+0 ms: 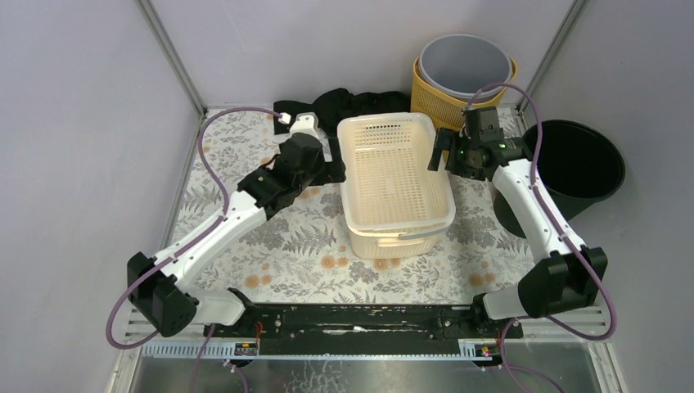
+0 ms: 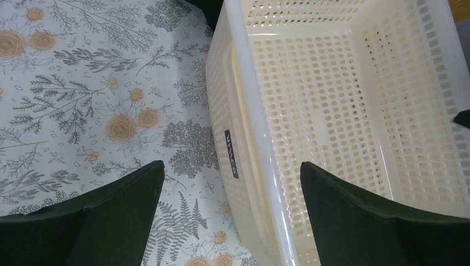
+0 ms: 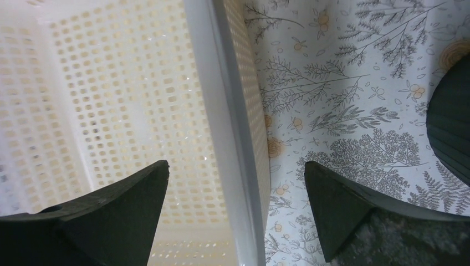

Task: Turn the large container upside down
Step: Move the container to the center of the board, then pick up the container from the container.

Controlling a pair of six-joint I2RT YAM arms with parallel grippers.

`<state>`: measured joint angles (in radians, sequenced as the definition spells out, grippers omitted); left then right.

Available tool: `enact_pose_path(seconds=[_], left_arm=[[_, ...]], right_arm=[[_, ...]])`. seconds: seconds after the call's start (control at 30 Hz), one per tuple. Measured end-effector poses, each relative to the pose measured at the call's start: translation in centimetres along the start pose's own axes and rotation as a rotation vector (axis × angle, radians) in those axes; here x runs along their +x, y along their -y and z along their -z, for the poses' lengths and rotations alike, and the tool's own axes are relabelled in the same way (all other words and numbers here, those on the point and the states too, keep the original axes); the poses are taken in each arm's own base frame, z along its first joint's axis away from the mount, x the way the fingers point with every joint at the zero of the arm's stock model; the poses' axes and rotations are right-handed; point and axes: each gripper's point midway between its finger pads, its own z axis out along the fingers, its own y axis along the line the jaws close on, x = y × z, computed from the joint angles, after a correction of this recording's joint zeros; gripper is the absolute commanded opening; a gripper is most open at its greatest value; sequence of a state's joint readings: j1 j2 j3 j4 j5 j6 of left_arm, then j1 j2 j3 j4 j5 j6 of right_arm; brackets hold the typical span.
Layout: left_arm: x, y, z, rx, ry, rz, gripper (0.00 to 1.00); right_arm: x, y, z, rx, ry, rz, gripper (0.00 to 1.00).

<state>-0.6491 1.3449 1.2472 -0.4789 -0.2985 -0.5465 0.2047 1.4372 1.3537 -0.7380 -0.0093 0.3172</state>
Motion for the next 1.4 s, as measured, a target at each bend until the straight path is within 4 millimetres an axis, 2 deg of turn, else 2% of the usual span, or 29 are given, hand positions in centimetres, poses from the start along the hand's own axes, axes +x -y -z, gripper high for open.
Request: enact_pose_path(seconds=[0.13, 0.27, 0.43, 0.97, 1.2, 1.4], left_arm=[[0.9, -0.4, 1.1, 0.023, -0.012, 0.008, 1.00], [1.1, -0.1, 1.7, 0.051, -0.015, 0.021, 1.00], [0.8, 0.4, 2.3, 0.081, -0.011, 0.038, 1.00], [0.9, 0.9, 2.7, 0.104, -0.015, 0.081, 1.00], [1.0, 1.0, 3.5, 0.131, -0.014, 0.097, 1.00], [1.2, 0.8, 4.1, 0.136, -0.012, 0.106, 1.00]], right_arm=[[-1.6, -0.7, 3.1, -0.032, 0.080, -0.007, 0.99], [-2.6, -1.4, 5.0, -0.065, 0.130, -0.019, 0.99], [-2.0, -1.8, 5.3, -0.091, 0.110, -0.027, 1.00], [-1.3, -4.3, 6.9, -0.244, 0.080, -0.011, 0.84], [-0.7, -5.9, 7.9, -0.335, 0.057, 0.001, 0.83], [-0.4, -6.4, 8.1, -0.358, 0.049, 0.010, 0.80]])
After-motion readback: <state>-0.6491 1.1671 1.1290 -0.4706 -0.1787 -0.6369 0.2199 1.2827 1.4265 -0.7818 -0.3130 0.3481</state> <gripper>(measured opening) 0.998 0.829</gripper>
